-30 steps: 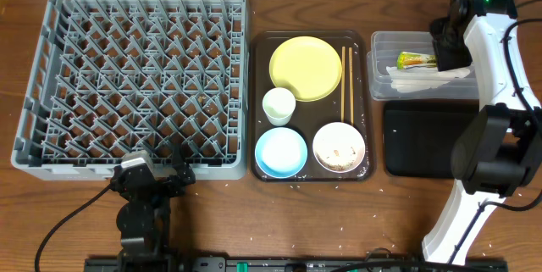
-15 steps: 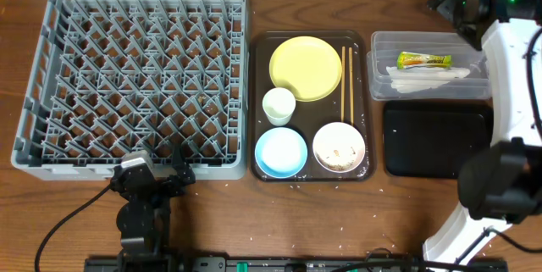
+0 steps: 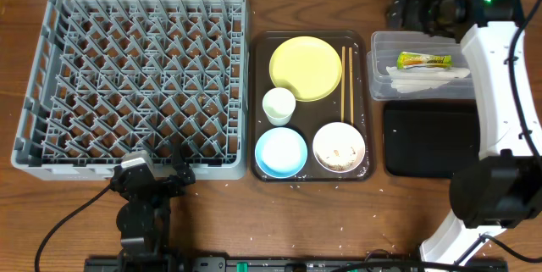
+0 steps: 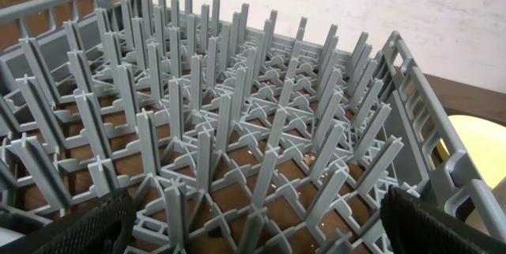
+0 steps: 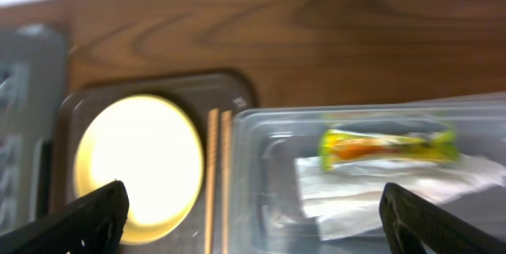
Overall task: Sort waste into correct bins and load items into the dishwasher
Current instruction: 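Move the right gripper back to the pink rice bowl, then grasp the pink bowl rim with the right gripper and lift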
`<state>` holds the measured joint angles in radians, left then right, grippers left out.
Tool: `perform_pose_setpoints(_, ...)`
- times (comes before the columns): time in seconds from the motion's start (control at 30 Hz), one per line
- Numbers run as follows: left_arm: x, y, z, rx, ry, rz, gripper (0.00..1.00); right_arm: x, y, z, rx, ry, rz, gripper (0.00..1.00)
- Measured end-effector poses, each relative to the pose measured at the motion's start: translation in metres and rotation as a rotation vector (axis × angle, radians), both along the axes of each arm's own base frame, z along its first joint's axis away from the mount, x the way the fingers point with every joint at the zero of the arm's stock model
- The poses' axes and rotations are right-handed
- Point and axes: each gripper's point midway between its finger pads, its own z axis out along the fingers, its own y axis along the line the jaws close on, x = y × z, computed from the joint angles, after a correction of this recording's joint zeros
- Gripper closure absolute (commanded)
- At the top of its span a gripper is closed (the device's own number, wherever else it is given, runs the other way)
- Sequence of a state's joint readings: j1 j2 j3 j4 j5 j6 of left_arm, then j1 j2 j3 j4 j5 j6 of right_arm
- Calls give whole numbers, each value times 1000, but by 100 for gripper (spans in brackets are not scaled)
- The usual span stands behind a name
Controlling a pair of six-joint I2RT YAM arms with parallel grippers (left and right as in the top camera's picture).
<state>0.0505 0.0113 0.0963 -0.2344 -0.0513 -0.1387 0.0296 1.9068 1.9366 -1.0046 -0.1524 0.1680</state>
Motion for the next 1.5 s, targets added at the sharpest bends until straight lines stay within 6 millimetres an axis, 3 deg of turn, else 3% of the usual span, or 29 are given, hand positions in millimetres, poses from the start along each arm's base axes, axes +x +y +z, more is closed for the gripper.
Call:
perform_pose_setpoints(0.23, 0, 0, 0, 0, 0, 0, 0, -55, 77, -9, 17, 148, 244, 1)
perform_pose_setpoints(0.4, 0, 0, 0, 0, 0, 0, 0, -79, 109, -14, 14, 208, 325, 1)
perform_pose_setpoints(0.73, 0, 0, 0, 0, 0, 0, 0, -121, 121, -31, -3, 370, 353, 14)
perform_pose_setpoints(0.87, 0, 0, 0, 0, 0, 0, 0, -147, 135, -60, -22, 465, 387, 26)
perform_pose_setpoints(0.97, 0, 0, 0, 0, 0, 0, 0, -165, 140, -88, -34, 544, 380, 46)
perform_pose_setpoints(1.1, 0, 0, 0, 0, 0, 0, 0, -190, 153, -126, -57, 617, 332, 53)
perform_pose_setpoints(1.33, 0, 0, 0, 0, 1, 0, 0, -204, 164, -171, -157, 584, 151, 63)
perform_pose_setpoints(1.5, 0, 0, 0, 0, 1, 0, 0, -202, 170, -184, -168, 535, 96, 70)
